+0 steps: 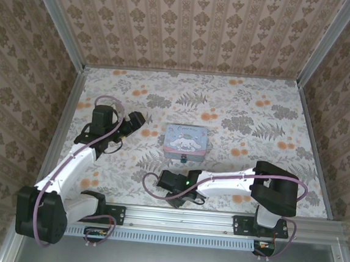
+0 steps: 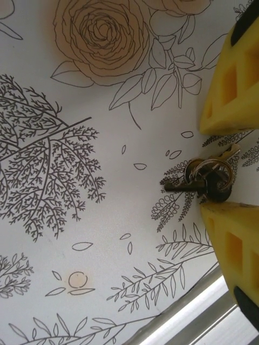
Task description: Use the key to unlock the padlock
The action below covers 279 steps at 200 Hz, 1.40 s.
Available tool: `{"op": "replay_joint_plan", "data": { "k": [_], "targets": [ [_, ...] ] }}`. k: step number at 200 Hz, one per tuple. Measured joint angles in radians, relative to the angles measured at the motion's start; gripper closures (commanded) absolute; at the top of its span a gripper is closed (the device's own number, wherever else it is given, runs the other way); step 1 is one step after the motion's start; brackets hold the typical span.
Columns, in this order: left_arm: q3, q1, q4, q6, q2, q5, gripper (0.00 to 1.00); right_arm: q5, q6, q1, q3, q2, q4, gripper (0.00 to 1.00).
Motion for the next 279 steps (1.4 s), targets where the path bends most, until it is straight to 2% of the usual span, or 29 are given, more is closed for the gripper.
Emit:
{"op": "replay_joint_plan", "data": {
  "k": [38, 105, 169, 210, 240, 279],
  "targets": [
    [-0.004, 0.0, 0.008, 0.0, 0.0, 0.0, 0.0, 0.017, 0.003, -0.007, 0.004, 0.003, -0.007, 0.76],
    [-0.013, 0.0, 0.025, -0.001, 0.001, 0.001, 0.0, -0.008, 0.002, -0.052, 0.013, 0.006, 0.047, 1.0],
    [-0.013, 0.0, 0.053, -0.001, 0.036, 0.021, 0.0, -0.058, 0.003, -0.103, 0.012, -0.002, 0.077, 1.0],
    [-0.013, -0.002, 0.077, -0.013, 0.059, 0.039, 0.0, -0.093, 0.014, -0.167, -0.009, -0.085, 0.089, 1.0],
    [-0.013, -0.029, 0.109, -0.035, 0.08, 0.058, 0.0, -0.148, 0.033, -0.247, -0.019, -0.185, 0.113, 1.0],
    [-0.002, -0.109, 0.164, -0.054, 0.124, 0.099, 0.0, -0.282, 0.066, -0.426, -0.051, -0.308, 0.203, 1.0]
  ]
}}
